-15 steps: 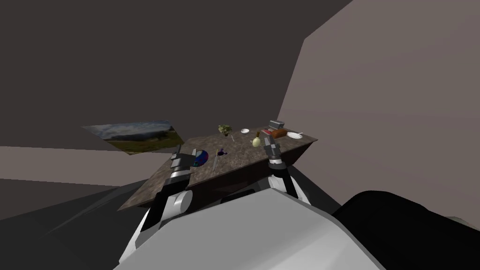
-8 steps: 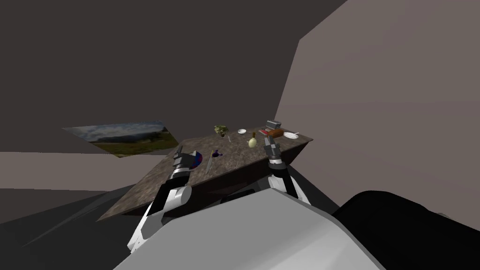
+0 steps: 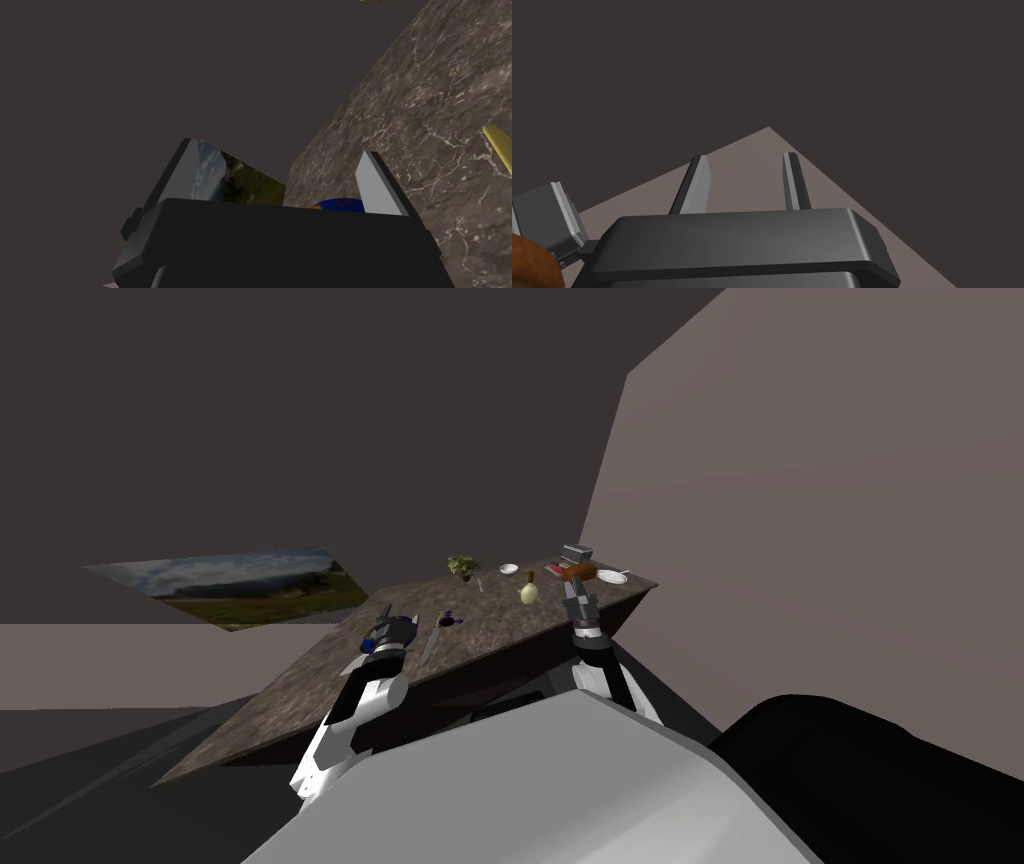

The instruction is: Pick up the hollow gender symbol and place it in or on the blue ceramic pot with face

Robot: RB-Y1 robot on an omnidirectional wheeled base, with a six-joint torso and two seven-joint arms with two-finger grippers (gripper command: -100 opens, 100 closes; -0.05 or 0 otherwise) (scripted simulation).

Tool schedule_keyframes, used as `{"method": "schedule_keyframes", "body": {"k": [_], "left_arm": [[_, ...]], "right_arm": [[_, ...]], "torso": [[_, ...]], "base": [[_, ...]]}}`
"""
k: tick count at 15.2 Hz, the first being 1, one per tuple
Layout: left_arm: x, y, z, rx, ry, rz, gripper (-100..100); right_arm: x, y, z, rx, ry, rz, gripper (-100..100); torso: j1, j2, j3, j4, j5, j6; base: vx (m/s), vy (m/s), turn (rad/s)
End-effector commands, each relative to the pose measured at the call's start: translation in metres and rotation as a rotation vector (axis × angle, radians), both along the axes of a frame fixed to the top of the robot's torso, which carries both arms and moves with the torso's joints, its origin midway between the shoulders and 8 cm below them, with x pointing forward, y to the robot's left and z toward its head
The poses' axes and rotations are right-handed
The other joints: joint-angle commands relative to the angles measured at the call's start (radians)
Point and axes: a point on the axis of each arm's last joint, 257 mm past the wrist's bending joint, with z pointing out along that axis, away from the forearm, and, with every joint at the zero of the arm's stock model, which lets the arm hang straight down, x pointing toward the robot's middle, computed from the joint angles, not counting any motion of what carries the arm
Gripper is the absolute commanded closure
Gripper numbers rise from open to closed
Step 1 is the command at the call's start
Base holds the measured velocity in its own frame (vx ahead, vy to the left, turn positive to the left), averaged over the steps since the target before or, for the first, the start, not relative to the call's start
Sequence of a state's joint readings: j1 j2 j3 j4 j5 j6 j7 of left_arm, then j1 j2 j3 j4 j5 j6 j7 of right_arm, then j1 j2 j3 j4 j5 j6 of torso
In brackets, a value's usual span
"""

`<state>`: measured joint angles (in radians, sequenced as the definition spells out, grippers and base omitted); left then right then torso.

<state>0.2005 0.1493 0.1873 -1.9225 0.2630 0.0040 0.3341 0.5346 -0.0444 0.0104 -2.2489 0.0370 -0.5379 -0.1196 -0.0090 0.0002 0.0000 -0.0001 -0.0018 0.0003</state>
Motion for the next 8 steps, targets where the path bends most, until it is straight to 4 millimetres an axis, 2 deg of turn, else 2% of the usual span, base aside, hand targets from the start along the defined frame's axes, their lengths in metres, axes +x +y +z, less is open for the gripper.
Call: {"method": "schedule_keyframes", "body": {"k": [1, 2, 5, 6, 8], "left_arm": [[0.006, 0.013, -0.016, -0.051, 0.043, 0.016, -100], [0.006, 0.013, -0.016, -0.051, 0.043, 0.016, -100], [0.015, 0.03, -0.042, -0.128, 0.103, 0.04, -100], [0.015, 0.03, -0.042, -0.128, 0.104, 0.04, -100], [0.02, 0.041, -0.06, -0.185, 0.143, 0.057, -100]], "right_arm": [[0.0, 0.0, 0.0, 0.0, 0.0, 0.0, 0], [0.0, 0.0, 0.0, 0.0, 0.0, 0.0, 0], [0.0, 0.0, 0.0, 0.0, 0.0, 0.0, 0], [0.0, 0.0, 0.0, 0.0, 0.0, 0.0, 0], [0.0, 0.0, 0.0, 0.0, 0.0, 0.0, 0]], "torso": [[0.0, 0.0, 0.0, 0.0, 0.0, 0.0], [0.0, 0.0, 0.0, 0.0, 0.0, 0.0], [0.001, 0.0, 0.0, 0.0, 0.0, 0.0], [0.001, 0.0, 0.0, 0.0, 0.0, 0.0], [0.002, 0.0, 0.0, 0.0, 0.0, 0.0]], "base": [[-0.014, -0.13, -0.034], [-0.003, -0.109, -0.019], [-0.002, -0.097, -0.032], [-0.005, -0.082, -0.03], [0.004, -0.093, -0.036]]}}
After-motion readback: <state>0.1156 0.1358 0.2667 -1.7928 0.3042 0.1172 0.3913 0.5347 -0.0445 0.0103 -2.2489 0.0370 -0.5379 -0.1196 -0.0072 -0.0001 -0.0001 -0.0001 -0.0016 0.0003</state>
